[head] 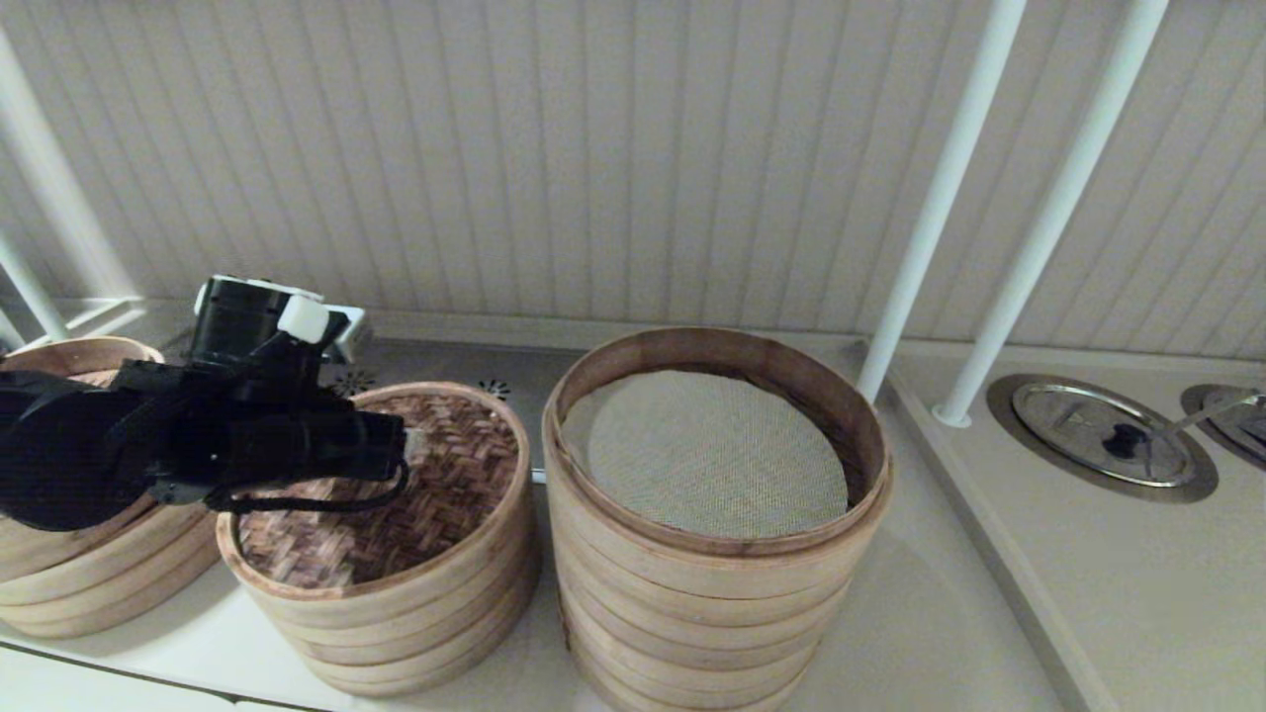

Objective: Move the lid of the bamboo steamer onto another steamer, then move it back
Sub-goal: Pick up the steamer

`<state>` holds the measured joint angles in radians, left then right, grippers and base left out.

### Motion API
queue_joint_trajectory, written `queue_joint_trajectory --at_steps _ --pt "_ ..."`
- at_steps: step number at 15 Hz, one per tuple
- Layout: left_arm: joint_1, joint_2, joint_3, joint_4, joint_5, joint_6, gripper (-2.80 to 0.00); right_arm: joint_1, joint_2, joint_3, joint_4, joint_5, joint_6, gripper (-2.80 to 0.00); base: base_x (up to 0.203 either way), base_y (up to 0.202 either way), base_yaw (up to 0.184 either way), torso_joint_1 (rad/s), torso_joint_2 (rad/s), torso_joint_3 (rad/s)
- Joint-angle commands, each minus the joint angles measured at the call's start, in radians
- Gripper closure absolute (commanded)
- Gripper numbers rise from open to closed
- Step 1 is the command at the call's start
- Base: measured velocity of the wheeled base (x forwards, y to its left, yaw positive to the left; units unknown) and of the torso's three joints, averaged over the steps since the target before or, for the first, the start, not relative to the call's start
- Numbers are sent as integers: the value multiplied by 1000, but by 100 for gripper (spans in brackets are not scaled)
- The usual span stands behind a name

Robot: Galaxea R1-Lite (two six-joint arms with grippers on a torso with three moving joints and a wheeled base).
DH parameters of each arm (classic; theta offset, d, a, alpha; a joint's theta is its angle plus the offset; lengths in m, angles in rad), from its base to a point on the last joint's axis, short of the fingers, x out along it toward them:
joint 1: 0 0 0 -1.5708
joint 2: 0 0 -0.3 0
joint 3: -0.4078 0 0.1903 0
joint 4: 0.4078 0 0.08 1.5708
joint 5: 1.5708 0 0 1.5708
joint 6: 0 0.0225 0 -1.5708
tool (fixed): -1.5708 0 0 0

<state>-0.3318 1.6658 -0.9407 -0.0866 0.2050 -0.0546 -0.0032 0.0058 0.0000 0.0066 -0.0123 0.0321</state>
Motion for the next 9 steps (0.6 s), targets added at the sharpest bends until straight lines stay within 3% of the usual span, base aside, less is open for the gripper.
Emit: queue_joint_trajectory --at_steps 1,6,7,9 --pt "-26 27 6 -2 8 -1 -280 0 0 2 1 0 0 0 0 0 0 0 0 0" --pt "-39 35 10 -10 11 -4 -280 0 0 2 1 0 0 0 0 0 0 0 0 0" --pt "-39 33 15 -12 11 -5 0 0 0 2 0 0 0 0 0 0 0 0 0 0" --pt "-39 31 27 -28 11 -7 0 0 0 2 1 0 0 0 0 0 0 0 0 0"
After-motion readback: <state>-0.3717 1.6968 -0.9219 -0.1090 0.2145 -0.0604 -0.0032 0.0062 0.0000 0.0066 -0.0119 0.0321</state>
